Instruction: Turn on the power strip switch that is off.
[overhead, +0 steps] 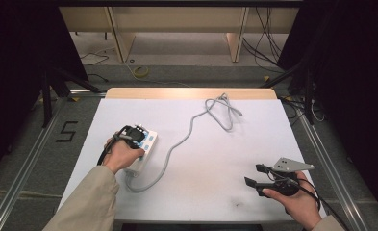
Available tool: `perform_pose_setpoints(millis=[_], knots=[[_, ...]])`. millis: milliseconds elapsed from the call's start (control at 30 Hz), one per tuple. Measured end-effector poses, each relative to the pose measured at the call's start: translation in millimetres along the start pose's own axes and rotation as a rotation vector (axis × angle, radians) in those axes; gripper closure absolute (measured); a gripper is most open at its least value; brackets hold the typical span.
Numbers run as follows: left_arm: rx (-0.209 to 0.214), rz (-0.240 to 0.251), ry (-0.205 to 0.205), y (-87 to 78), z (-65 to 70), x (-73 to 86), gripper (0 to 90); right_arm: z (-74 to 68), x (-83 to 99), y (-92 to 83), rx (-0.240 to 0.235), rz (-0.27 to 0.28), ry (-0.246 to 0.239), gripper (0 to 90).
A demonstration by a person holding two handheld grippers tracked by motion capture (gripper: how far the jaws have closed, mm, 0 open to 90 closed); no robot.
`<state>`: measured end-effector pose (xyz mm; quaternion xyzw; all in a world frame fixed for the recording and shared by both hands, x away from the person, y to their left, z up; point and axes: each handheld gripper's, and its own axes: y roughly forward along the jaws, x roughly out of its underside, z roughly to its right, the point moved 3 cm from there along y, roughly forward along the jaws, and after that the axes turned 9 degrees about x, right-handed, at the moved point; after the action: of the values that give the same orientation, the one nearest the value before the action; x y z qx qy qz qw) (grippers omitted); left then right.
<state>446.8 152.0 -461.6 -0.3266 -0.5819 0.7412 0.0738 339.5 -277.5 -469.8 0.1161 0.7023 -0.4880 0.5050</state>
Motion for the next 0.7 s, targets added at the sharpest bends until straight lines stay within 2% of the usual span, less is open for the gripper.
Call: perform_pose_setpoints(millis=[700], knots=[[0.006,-0.006,0.004,0.0,0.2,0.3,89.9,-0.4,0.4,0.6,-0.002,-0.005,-0.001,31.2]])
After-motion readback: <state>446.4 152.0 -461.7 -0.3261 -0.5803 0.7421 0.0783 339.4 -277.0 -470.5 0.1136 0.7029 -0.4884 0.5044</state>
